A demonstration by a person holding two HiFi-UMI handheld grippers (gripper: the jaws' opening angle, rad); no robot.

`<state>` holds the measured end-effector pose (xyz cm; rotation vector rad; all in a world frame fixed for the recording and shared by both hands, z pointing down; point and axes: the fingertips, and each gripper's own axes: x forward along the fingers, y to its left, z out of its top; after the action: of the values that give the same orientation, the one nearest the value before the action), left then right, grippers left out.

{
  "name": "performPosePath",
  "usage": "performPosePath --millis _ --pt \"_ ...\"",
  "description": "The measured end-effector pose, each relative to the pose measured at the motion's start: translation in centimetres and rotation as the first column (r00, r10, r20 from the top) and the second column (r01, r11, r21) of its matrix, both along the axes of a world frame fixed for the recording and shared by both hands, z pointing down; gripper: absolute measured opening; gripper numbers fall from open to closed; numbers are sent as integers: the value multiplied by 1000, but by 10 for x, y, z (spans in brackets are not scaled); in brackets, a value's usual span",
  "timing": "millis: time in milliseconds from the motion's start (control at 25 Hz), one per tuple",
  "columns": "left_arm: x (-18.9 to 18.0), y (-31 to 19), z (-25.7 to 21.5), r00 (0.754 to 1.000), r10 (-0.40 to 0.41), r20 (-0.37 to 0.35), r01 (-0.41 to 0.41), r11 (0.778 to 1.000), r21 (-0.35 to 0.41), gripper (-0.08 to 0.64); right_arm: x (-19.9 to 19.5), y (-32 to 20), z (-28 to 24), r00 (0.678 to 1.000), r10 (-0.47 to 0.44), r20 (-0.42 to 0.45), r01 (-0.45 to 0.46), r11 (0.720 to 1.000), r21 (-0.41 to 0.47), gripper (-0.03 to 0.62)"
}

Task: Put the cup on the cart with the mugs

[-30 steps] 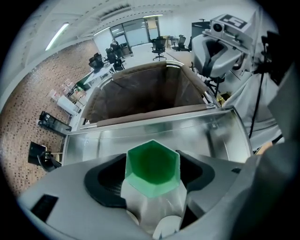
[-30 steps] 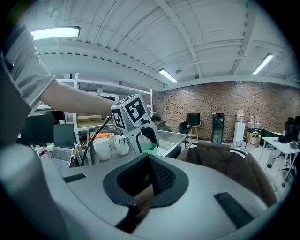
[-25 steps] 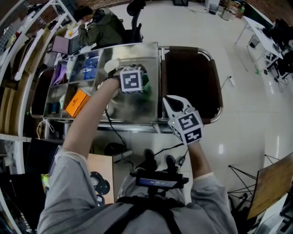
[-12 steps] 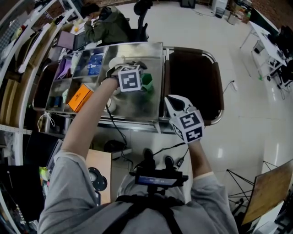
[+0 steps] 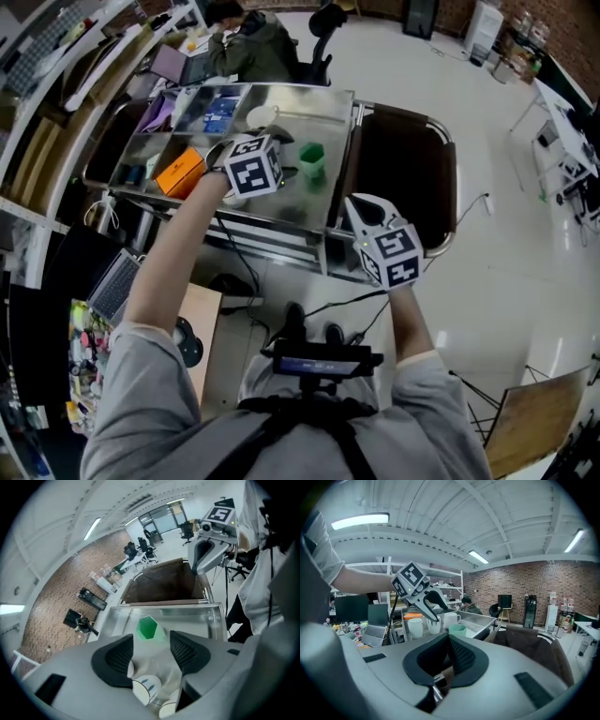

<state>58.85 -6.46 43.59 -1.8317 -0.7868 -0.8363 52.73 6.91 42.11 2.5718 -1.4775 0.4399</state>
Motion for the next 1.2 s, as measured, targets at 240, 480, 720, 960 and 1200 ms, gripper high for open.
performPosePath --millis 240,480,720,960,1200 --pt "-50 4 -40 962 -197 -191 167 973 -162 27 -27 7 -5 997 -75 -12 75 997 13 -5" --pt "-107 1 -62 860 -432 -272 312 866 -390 5 -53 10 4 994 -106 6 105 994 25 -6" --pt "-168 -12 -70 765 -602 -228 351 686 -637 4 -90 11 7 995 -94 28 92 994 63 -6" --pt "-236 -34 -41 682 -717 -145 381 517 -767 5 -124 9 19 997 -43 70 36 995 91 -6" --pt "-307 -58 -6 598 -799 -68 430 391 -814 5 -167 16 47 993 17 121 -25 997 69 -6"
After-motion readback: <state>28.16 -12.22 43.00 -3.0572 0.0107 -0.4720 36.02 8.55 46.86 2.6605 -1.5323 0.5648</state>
